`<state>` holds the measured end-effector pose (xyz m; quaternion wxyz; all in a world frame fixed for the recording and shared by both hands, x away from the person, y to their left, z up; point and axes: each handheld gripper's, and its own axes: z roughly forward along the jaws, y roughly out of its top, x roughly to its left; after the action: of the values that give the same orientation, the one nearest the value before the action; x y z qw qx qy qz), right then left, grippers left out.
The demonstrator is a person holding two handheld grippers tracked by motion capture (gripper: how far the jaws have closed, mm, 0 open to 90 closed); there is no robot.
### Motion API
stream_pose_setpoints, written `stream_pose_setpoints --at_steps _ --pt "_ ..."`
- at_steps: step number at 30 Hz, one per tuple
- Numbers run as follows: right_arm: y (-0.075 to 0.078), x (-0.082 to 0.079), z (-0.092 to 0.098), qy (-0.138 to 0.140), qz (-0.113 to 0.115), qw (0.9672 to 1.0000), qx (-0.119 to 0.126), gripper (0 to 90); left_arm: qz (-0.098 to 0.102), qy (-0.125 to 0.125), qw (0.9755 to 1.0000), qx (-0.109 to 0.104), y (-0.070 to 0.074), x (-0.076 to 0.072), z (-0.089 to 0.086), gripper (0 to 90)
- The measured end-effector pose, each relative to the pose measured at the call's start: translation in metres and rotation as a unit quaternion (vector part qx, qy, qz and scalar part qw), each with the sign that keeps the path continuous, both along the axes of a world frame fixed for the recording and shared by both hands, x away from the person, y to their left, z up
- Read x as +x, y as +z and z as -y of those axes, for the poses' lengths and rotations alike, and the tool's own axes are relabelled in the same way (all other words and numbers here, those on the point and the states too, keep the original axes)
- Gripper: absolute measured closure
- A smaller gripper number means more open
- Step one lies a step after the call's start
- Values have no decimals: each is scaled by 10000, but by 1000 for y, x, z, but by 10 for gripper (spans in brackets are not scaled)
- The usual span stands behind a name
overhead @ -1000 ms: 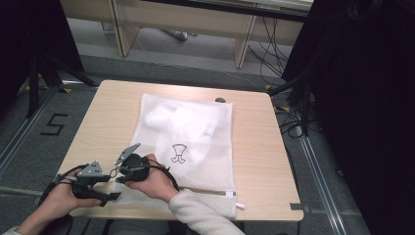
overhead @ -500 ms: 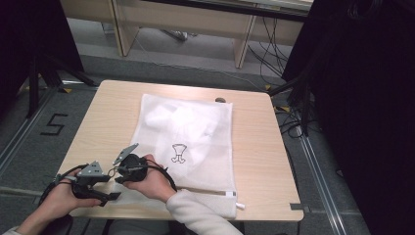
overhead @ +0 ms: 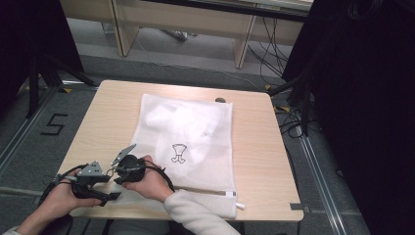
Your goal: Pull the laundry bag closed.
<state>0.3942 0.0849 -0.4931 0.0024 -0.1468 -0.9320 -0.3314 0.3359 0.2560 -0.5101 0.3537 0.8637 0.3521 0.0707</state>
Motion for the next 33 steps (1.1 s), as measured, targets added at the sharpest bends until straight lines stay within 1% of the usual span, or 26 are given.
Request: stream_pose_setpoints --at_steps 1,2,3,6,8,14,16,17,18,19,20,21,22,24,26,27,29,30,31,32,33 --pt "0 1 0 21 43 10000 -5 754 -9 -1 10000 -17 0 0 0 233" --pt "-1 0 -1 -22 5 10000 7 764 -7 -4 10000 -15 0 0 0 233" --pt "-1 1 -1 4 39 10000 -45 774 -8 -4 10000 -15 0 0 0 233" --pt "0 1 -1 14 11 10000 -47 805 -15 9 10000 -43 0 0 1 234" --pt "0 0 -2 8 -14 10000 -25 808 -26 8 10000 -62 0 -1 1 234" --pt "0 0 -1 13 -22 10000 -18 814 -28 -26 10000 -31 0 0 0 234" --pt "1 0 -1 1 -47 10000 -11 814 -31 -24 10000 -37 0 0 0 235" --pt "1 -1 -1 -56 -92 9999 15 814 -27 0 10000 -65 0 0 1 238" --pt "1 0 -1 -6 -46 10000 -3 815 -23 4 10000 -50 0 0 1 240" --pt "2 -1 -1 -41 -84 10000 -8 815 -8 -9 10000 -41 0 0 1 240" --pt "3 -1 -1 -61 -140 9999 -1 815 -61 -10 9999 -101 0 -1 1 242" --pt "4 -1 0 -52 -106 9999 34 815 -53 -8 9999 -91 0 -1 1 244" --pt "6 0 1 -4 -33 10000 -5 815 -49 5 9999 -115 0 -1 1 252" --pt "11 0 3 8 -21 10000 42 816 -1 -20 9999 -106 1 1 1 288" --pt "12 0 3 11 -30 10000 54 816 -48 -18 9999 -153 2 1 1 298" --pt "15 0 4 14 -35 10000 53 816 -70 38 9996 -260 1 1 3 318" --pt "16 -1 5 18 -24 10000 50 816 -111 27 9995 -311 2 1 3 330" --pt "17 0 6 38 54 10000 17 816 -128 21 9993 -338 2 1 3 353" --pt "19 -1 7 1 25 10000 35 816 -127 91 9992 -368 3 1 4 388" --pt "21 -1 8 13 48 10000 43 816 -152 105 9989 -431 3 2 4 419" --pt "22 -2 9 -19 11 10000 86 816 -214 230 9983 -497 4 2 5 443"
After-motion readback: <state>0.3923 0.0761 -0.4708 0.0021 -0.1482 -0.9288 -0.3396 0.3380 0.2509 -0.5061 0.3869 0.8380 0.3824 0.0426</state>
